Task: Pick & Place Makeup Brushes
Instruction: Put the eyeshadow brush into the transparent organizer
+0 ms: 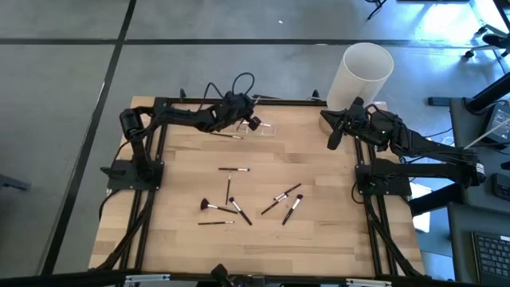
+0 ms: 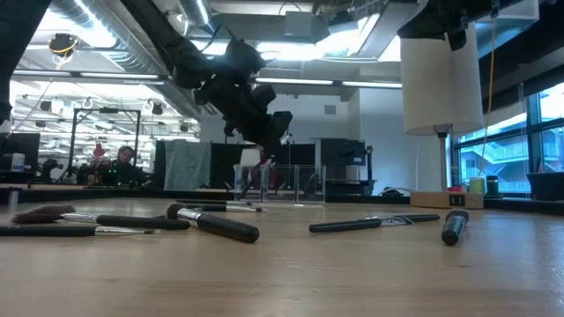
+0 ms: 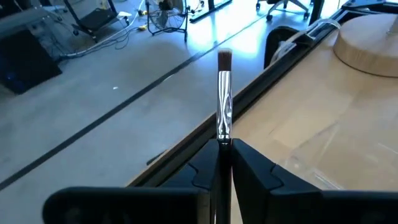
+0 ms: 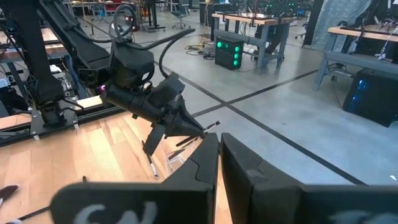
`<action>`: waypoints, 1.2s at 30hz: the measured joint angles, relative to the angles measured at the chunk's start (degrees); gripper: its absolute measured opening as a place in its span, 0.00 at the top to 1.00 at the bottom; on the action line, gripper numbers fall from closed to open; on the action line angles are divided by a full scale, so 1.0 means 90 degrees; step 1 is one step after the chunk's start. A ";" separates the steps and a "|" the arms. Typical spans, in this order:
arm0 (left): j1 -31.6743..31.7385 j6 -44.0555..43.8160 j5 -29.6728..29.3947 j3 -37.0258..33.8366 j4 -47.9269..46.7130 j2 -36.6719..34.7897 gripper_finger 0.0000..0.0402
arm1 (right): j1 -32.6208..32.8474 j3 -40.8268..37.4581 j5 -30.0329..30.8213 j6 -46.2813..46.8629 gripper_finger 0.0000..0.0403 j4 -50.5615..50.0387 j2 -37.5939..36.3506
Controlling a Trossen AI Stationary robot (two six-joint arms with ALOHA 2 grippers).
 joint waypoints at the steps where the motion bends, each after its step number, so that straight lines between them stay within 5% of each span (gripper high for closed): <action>1: -0.0019 0.0064 -0.0040 0.0000 -0.0008 0.0000 0.91 | 0.0000 0.0000 0.0000 0.0000 0.95 0.0002 0.0000; 12: -0.0131 0.0050 -0.0725 -0.0002 -0.0324 0.0000 0.88 | 0.0000 0.0000 -0.0002 0.0000 0.95 0.0027 0.0000; 27: -0.0428 0.0091 -0.0832 -0.0007 -0.0717 -0.0457 0.88 | 0.0000 0.0000 0.0000 -0.0056 0.95 0.0137 0.0000; 36: -0.1271 0.0182 0.1879 0.0002 -0.3951 -0.1995 0.88 | 0.0000 0.0000 0.0002 -0.0210 0.95 0.0280 0.0000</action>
